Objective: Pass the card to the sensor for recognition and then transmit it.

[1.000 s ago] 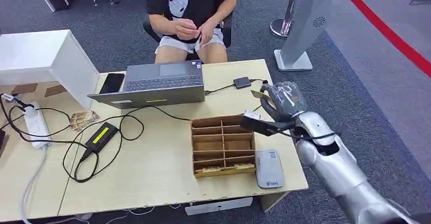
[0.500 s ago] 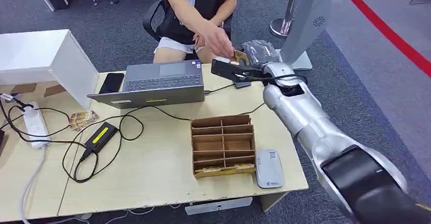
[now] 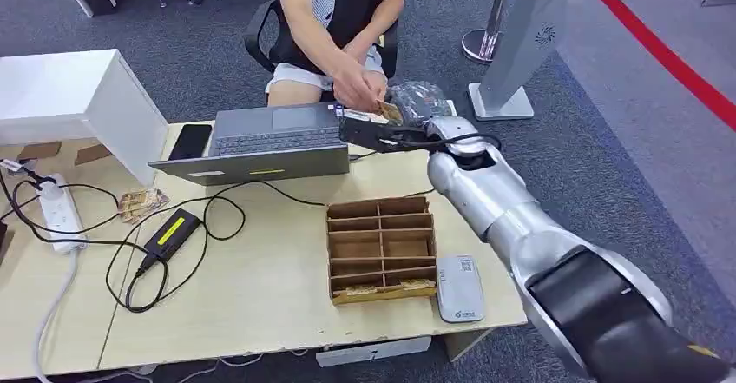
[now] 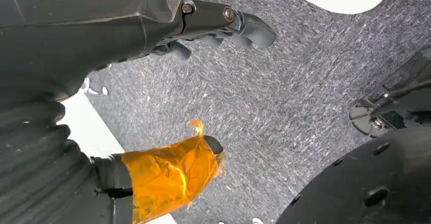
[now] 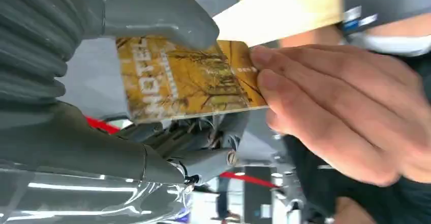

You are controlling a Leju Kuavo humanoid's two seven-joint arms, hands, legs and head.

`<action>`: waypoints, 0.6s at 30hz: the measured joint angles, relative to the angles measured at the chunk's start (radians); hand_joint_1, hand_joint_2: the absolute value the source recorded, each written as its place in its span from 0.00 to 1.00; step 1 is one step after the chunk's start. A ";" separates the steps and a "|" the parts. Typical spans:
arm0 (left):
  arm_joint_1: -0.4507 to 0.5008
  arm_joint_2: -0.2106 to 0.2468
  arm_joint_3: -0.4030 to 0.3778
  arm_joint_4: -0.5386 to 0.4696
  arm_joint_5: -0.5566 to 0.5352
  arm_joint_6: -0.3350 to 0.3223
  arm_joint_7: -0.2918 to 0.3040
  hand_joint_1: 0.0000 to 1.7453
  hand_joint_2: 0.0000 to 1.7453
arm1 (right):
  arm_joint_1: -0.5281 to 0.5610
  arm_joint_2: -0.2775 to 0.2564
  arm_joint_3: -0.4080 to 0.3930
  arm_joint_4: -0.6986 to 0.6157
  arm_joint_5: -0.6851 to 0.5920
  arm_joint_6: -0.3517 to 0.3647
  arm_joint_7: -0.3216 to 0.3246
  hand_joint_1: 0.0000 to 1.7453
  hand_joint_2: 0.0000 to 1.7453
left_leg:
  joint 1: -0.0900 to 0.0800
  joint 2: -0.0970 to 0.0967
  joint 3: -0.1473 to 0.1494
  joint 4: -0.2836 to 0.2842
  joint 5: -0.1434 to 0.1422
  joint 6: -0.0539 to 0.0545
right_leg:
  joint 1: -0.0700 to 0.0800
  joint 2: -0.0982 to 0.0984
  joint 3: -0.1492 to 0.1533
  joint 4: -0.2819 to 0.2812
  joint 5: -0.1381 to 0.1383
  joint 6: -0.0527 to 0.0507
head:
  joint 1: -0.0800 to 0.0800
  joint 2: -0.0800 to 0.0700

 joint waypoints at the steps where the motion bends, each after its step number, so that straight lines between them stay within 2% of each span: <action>1: -0.001 0.000 -0.001 0.000 0.000 0.000 0.000 0.00 1.00 | 0.008 0.008 0.002 0.000 -0.002 -0.010 -0.019 0.00 1.00 | 0.000 0.000 0.000 0.000 0.000 0.000 | 0.000 0.000 0.000 0.000 0.000 0.000 | 0.000 0.000; 4: -0.001 0.000 -0.001 0.000 0.001 0.002 0.004 0.00 1.00 | 0.031 0.017 0.015 -0.009 -0.002 -0.032 -0.050 0.00 1.00 | 0.000 0.000 0.000 0.000 0.000 0.000 | 0.000 0.000 0.000 0.000 0.000 0.000 | 0.000 0.000; 7: 0.002 0.002 -0.001 0.000 0.005 0.005 0.010 0.00 1.00 | 0.076 0.008 0.025 -0.088 -0.010 -0.049 -0.069 0.00 1.00 | 0.000 0.001 0.000 0.000 0.000 0.000 | 0.000 0.000 0.000 0.000 0.000 0.000 | 0.000 0.000; 13: 0.014 0.002 0.002 0.000 0.019 0.018 0.016 0.00 1.00 | 0.204 -0.103 0.044 -0.431 -0.015 -0.082 -0.068 0.00 1.00 | 0.000 -0.001 -0.001 0.000 0.000 0.000 | 0.000 -0.001 0.000 -0.001 0.000 0.000 | 0.001 0.000; 18: 0.013 0.003 0.005 0.000 0.025 0.018 0.017 0.00 1.00 | 0.260 -0.162 0.052 -0.585 -0.012 -0.088 -0.069 0.00 1.00 | 0.000 0.001 0.000 0.000 -0.001 0.000 | 0.000 0.000 0.000 -0.001 0.000 0.000 | 0.000 0.000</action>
